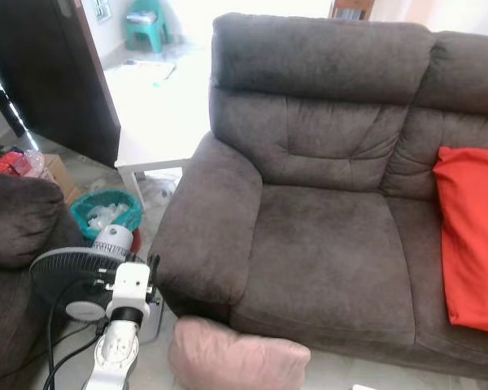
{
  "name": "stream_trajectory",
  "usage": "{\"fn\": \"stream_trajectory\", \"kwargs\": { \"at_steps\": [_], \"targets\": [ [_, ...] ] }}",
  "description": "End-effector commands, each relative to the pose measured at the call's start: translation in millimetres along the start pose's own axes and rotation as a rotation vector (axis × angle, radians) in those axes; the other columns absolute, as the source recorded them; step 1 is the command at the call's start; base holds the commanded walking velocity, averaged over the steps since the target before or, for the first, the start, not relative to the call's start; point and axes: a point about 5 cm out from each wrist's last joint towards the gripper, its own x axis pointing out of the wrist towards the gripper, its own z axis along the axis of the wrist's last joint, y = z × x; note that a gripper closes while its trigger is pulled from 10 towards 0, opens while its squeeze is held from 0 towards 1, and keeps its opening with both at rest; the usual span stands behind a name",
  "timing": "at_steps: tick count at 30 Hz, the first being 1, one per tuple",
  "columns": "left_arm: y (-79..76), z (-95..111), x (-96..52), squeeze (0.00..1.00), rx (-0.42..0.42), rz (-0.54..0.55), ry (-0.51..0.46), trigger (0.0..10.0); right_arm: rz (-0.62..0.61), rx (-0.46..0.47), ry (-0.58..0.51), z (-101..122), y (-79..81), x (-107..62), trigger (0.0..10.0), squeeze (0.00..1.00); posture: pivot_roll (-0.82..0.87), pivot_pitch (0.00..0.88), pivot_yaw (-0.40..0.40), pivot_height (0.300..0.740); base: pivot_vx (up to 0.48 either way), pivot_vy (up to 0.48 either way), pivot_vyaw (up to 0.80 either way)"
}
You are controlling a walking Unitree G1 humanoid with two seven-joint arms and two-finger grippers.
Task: Move the pillow to the sofa from floor
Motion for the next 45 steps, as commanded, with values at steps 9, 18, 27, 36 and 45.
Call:
{"fn": "stream_trajectory", "kwargs": {
  "at_steps": [9, 18, 27, 36, 45],
  "targets": [
    [-4.4, 8.4, -6.7, 0.0, 0.01, -0.005, -0.009, 10.0, 0.02, 0.044, -0.142, 8.2, 0.2, -4.1, 10.0, 0.0, 0.1, 0.005, -0.028, 0.74, 0.0, 0.0, 0.0],
    [-6.8, 13.0, -7.0, 0.0, 0.001, -0.007, -0.005, 10.0, 0.068, 0.035, -0.213, 13.7, 1.9, -6.1, 10.0, 0.0, 0.1, 0.0, -0.03, 0.74, 0.0, 0.0, 0.0],
    [-10.3, 14.8, -6.0, 0.0, -0.009, -0.018, 0.011, 10.0, 0.084, 0.038, -0.25, 16.3, 2.8, -7.3, 10.0, 0.0, 0.09, 0.0, -0.03, 0.74, 0.0, 0.0, 0.0],
    [-9.7, 16.6, -3.7, 0.0, -0.009, -0.022, 0.015, 10.0, 0.08, 0.067, -0.309, 21.3, 3.0, -8.7, 10.0, 0.0, 0.09, 0.0, -0.029, 0.74, 0.0, 0.0, 0.0],
    [-8.2, 17.7, -3.4, 0.0, -0.008, -0.019, 0.015, 10.0, 0.106, 0.028, -0.708, 191.6, 6.1, 19.2, 10.0, 0.0, 0.1, 0.008, -0.028, 0.74, 0.0, 0.0, 0.0]
  ]
}}
